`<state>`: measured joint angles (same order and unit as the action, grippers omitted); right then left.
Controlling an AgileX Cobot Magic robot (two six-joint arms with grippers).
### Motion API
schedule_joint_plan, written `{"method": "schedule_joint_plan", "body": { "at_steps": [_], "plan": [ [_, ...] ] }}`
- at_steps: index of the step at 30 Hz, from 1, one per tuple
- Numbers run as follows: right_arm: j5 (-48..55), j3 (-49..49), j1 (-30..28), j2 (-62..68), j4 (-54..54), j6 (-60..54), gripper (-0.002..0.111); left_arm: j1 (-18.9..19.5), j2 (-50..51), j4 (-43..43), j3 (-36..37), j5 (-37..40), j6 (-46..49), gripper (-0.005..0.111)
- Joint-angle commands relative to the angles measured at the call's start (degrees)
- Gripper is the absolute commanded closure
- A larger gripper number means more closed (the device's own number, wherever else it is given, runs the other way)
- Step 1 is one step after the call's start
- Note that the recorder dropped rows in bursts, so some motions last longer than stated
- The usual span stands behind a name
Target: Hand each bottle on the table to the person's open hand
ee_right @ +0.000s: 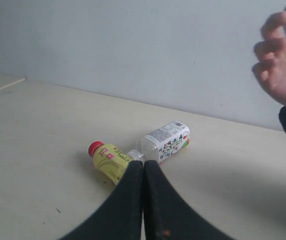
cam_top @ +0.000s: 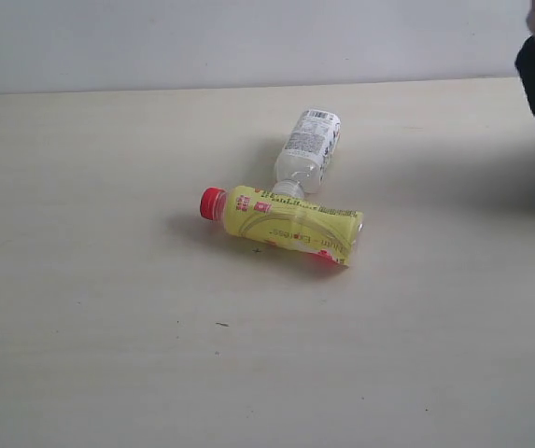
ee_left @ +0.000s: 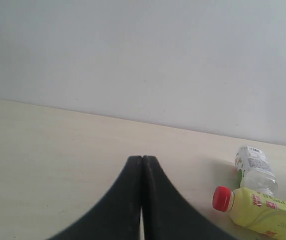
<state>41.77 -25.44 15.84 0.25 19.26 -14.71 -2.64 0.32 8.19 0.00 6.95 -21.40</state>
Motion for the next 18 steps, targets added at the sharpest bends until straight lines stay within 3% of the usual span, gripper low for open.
{"method": "schedule_joint_plan", "body": {
  "at_steps": [1, 10, 18],
  "plan": [
    [-0.7, 0.4, -0.2, -0.3, 0.2, -0.2, 0.108, -0.3, -0.3, 0.2, 0.0, -0.6, 0.0, 0.107],
    [-4.0, 0.4, -0.2, 0.5, 0.2, -0.2, 0.108, -0.3, -0.3, 0.2, 0.0, -0.6, 0.0, 0.107],
    [-11.4, -0.7, -0.2, 13.0, 2.6, -1.0, 0.108, -0.3, -0.3, 0.2, 0.0, -0.6, 0.0, 0.107]
  ]
}}
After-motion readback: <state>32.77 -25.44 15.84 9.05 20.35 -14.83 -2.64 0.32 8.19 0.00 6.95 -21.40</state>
